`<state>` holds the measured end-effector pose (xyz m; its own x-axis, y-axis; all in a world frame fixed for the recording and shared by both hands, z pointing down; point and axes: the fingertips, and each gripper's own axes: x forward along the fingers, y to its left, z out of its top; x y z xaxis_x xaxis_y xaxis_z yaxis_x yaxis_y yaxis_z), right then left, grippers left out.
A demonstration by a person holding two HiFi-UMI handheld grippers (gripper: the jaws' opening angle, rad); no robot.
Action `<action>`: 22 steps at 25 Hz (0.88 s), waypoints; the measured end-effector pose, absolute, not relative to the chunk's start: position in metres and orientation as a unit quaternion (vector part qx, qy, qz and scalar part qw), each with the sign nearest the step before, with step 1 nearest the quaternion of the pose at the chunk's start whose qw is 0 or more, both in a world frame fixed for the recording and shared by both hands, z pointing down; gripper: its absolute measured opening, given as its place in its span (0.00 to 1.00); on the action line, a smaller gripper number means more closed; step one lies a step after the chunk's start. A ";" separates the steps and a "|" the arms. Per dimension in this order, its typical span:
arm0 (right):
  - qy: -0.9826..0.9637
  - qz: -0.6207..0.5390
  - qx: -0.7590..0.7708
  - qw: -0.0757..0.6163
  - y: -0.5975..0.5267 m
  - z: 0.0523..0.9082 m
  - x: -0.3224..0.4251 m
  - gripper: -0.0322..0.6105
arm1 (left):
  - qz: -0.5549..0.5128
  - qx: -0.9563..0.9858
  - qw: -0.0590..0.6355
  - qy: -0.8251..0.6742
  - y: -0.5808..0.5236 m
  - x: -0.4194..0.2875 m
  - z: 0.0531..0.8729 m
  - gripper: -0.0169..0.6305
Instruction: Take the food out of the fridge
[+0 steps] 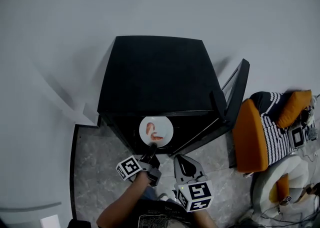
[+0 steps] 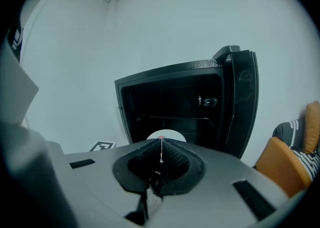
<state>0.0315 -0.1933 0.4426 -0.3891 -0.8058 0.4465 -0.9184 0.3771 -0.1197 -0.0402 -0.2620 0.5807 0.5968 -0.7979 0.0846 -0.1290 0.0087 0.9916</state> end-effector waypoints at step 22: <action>-0.833 0.163 0.516 0.112 -0.113 0.429 0.067 0.09 | -0.371 0.647 0.579 -0.330 -0.138 -0.008 0.454 0.06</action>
<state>0.0673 -0.1135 0.4287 -0.4421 -0.8235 0.3555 -0.8968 0.4141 -0.1561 -0.0079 -0.1384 0.4536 0.5074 -0.8562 -0.0974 0.0031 -0.1112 0.9938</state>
